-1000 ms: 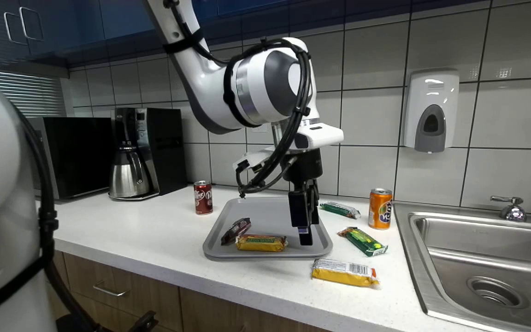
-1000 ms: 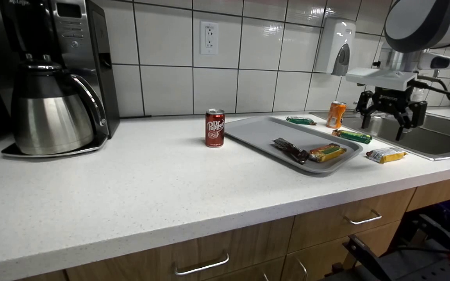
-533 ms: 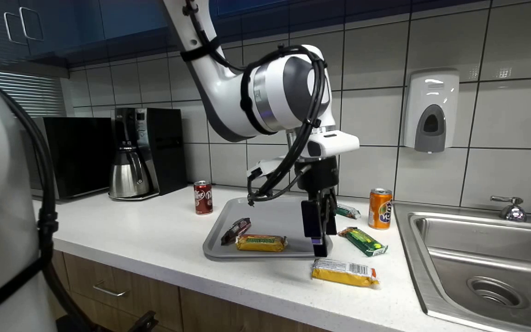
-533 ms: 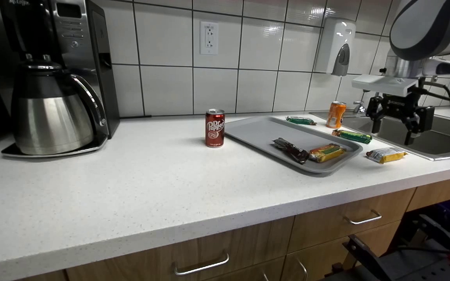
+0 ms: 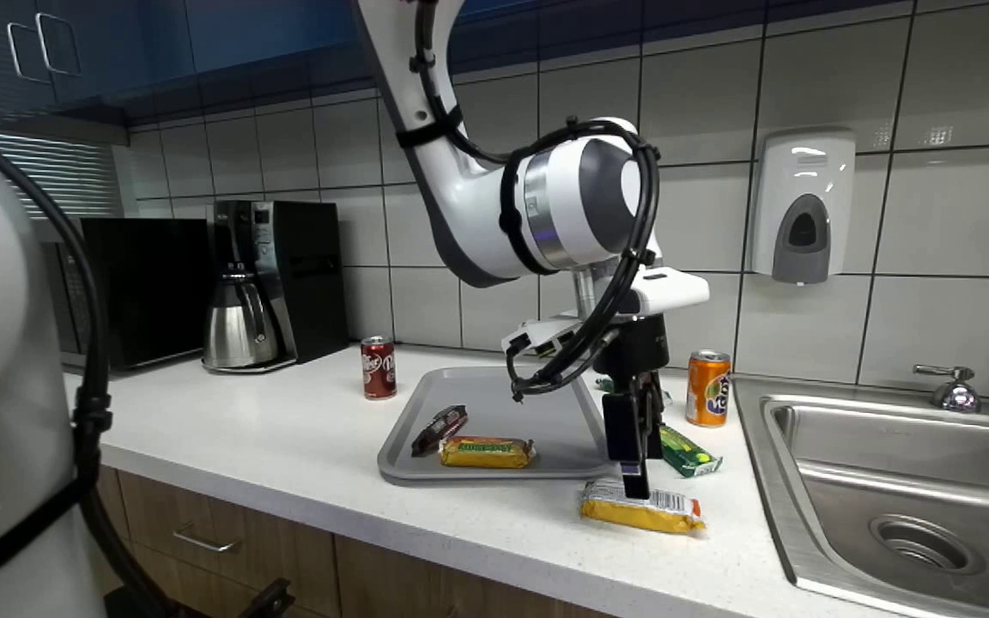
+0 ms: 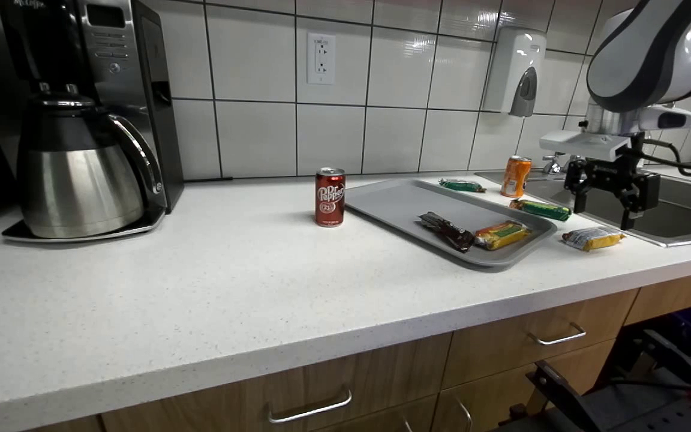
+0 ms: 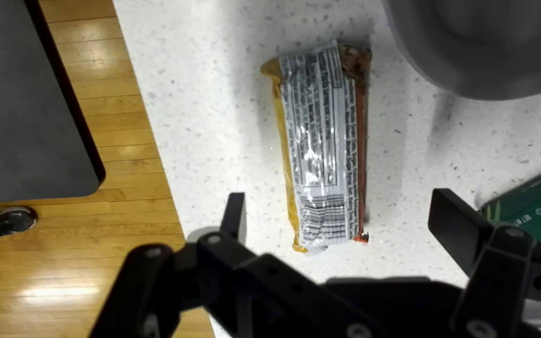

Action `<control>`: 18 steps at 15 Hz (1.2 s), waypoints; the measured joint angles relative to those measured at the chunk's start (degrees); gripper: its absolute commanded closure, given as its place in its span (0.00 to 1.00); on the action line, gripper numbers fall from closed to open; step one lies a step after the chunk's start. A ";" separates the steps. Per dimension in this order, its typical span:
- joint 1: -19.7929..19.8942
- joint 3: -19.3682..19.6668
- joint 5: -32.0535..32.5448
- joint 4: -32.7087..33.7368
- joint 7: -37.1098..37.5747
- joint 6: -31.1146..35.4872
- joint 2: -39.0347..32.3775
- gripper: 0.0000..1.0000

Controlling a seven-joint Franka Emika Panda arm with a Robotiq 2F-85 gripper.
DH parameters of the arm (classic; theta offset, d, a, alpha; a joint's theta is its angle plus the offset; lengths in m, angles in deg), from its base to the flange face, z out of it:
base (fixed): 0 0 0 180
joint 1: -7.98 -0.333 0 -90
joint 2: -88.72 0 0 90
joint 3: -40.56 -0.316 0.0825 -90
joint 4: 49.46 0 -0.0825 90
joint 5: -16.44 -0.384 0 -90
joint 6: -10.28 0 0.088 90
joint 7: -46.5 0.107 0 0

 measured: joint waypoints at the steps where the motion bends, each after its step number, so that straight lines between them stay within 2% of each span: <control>1: -0.32 0.59 0.00 0.63 0.00 0.00 -0.97 0.00; 9: -4.51 4.39 0.16 1.65 0.00 0.00 -5.05 0.00; 18: -7.38 4.81 -0.07 1.60 0.00 0.07 -5.36 0.00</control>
